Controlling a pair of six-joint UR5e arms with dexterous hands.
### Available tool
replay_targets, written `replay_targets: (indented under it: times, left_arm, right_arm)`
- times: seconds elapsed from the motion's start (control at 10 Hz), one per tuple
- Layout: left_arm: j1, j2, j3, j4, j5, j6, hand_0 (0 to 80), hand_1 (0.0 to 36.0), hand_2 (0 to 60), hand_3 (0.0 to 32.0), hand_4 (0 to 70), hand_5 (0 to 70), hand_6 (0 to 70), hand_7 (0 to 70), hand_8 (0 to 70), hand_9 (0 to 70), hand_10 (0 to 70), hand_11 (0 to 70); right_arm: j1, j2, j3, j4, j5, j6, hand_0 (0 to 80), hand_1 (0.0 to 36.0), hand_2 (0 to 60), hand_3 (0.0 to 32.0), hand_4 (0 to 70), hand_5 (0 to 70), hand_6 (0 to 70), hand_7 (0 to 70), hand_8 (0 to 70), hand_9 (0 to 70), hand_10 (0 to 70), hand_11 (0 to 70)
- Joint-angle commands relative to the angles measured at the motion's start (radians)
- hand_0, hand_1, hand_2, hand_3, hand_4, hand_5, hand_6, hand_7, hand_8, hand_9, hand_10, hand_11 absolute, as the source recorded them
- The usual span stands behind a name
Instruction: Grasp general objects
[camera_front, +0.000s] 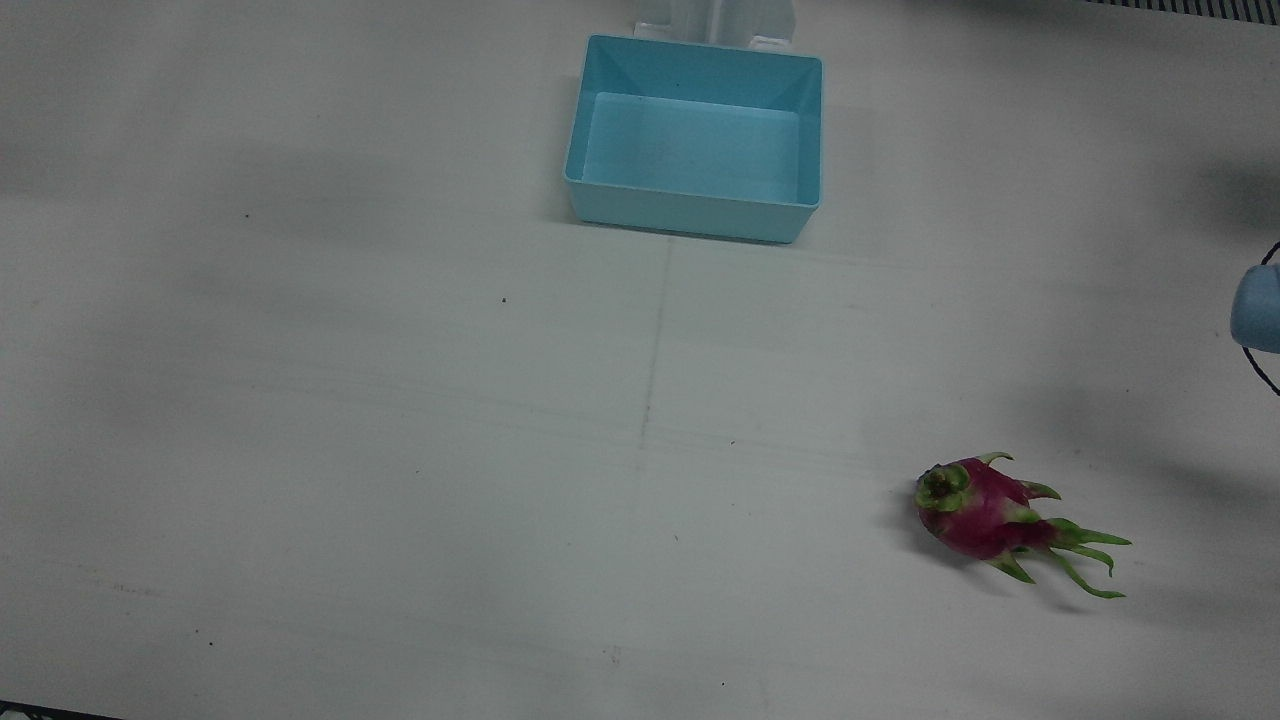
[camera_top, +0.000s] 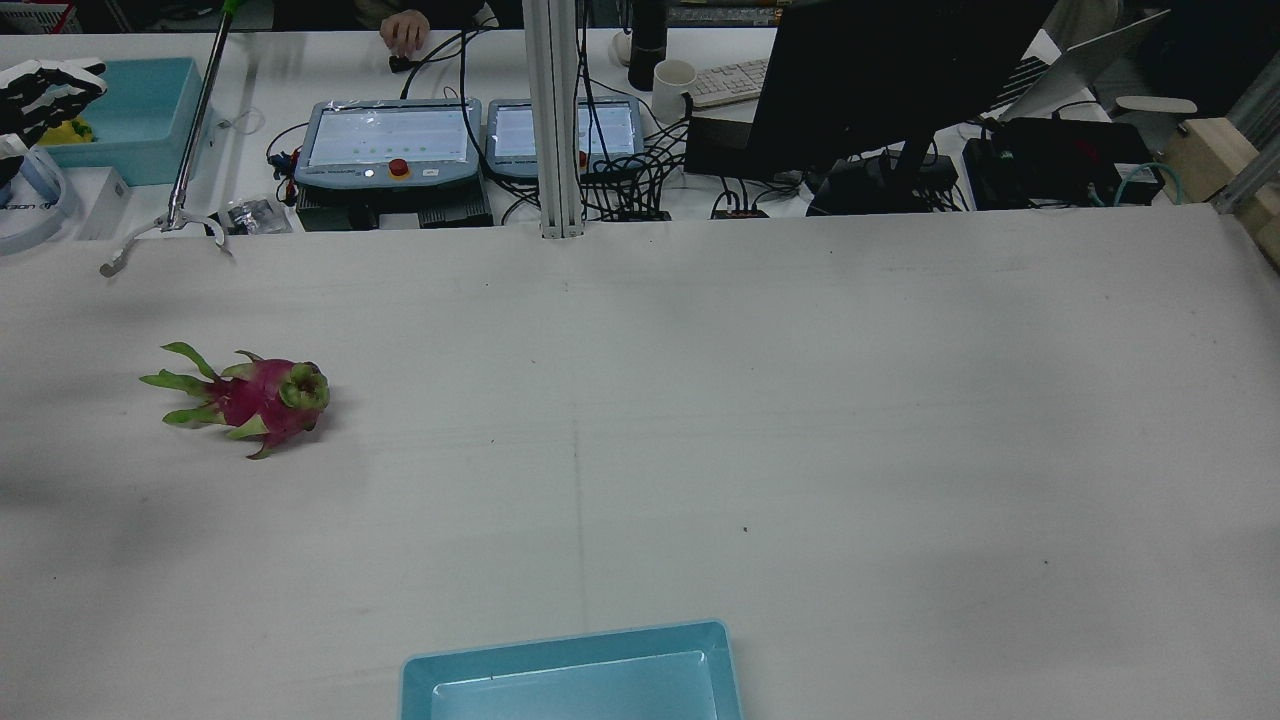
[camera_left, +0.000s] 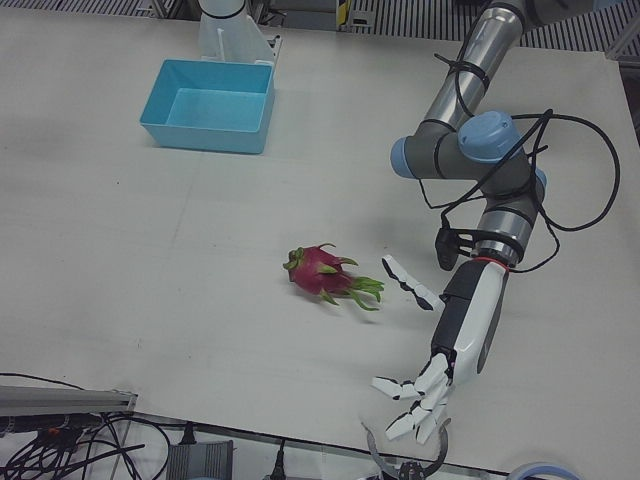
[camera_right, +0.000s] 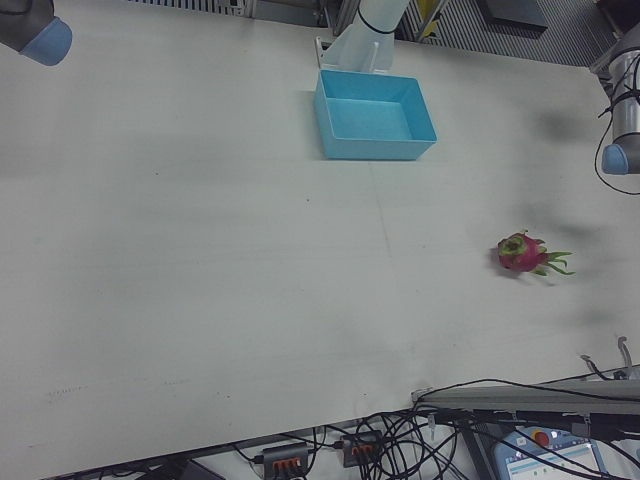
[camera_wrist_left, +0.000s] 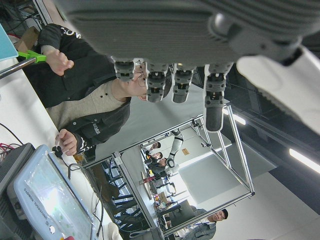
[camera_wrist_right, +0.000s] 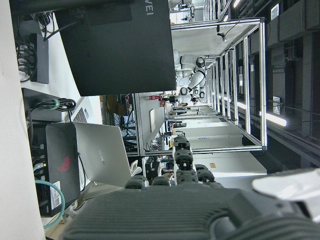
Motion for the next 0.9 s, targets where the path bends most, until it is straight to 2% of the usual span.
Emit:
replay_targets:
  times: [0.0,0.3,0.4,0.5,0.6,0.7,0.8]
  left_arm:
    - [0.002,0.0,-0.006,-0.001,0.001,0.0,38.8,0.0,0.0,8.0,7.2,38.8,9.1,16.8,18.0,8.7,4.7,6.4]
    - [0.011,-0.014,-0.036,0.027,0.001,0.023,40.1,0.0,0.0,9.0,7.3,39.0,9.0,17.0,17.9,8.5,5.1,7.1]
    - [0.01,-0.005,-0.103,0.056,0.009,0.014,42.3,0.8,0.0,11.4,7.2,39.2,9.0,18.0,17.9,8.8,6.1,8.7]
    - [0.014,0.027,-0.2,0.149,0.007,0.049,45.8,4.3,0.0,14.4,7.3,39.9,8.9,18.9,17.7,8.5,6.5,9.5]
    - [0.014,0.057,-0.246,0.185,0.009,0.113,46.7,6.2,0.0,15.8,8.0,40.2,9.0,19.1,17.8,8.6,7.0,10.4]
    - [0.022,0.072,-0.295,0.238,0.009,0.202,47.5,7.2,0.0,20.2,8.2,38.3,7.4,16.8,16.7,7.1,6.3,9.5]
    - [0.055,0.075,-0.337,0.287,0.007,0.32,47.2,6.7,0.0,19.0,8.4,37.1,7.4,16.5,16.7,7.0,6.3,9.5]
  right_arm:
    - [0.0,0.0,0.001,0.0,0.0,-0.002,0.0,0.0,0.0,0.0,0.0,0.0,0.0,0.0,0.0,0.0,0.0,0.0]
    - [0.0,0.0,0.002,-0.001,0.0,-0.002,0.0,0.0,0.0,0.0,0.0,0.0,0.0,0.0,0.0,0.0,0.0,0.0]
    - [0.0,0.0,0.004,-0.001,0.002,-0.004,0.0,0.0,0.0,0.0,0.0,0.0,0.0,0.0,0.0,0.0,0.0,0.0]
    - [0.0,0.0,0.007,-0.001,0.002,-0.004,0.0,0.0,0.0,0.0,0.0,0.0,0.0,0.0,0.0,0.0,0.0,0.0]
    - [0.002,0.0,0.01,-0.001,0.0,-0.005,0.0,0.0,0.0,0.0,0.0,0.0,0.0,0.0,0.0,0.0,0.0,0.0]
    - [0.002,0.0,0.01,-0.001,0.002,-0.005,0.0,0.0,0.0,0.0,0.0,0.0,0.0,0.0,0.0,0.0,0.0,0.0]
    - [0.002,0.0,0.011,-0.001,0.0,-0.005,0.0,0.0,0.0,0.0,0.0,0.0,0.0,0.0,0.0,0.0,0.0,0.0]
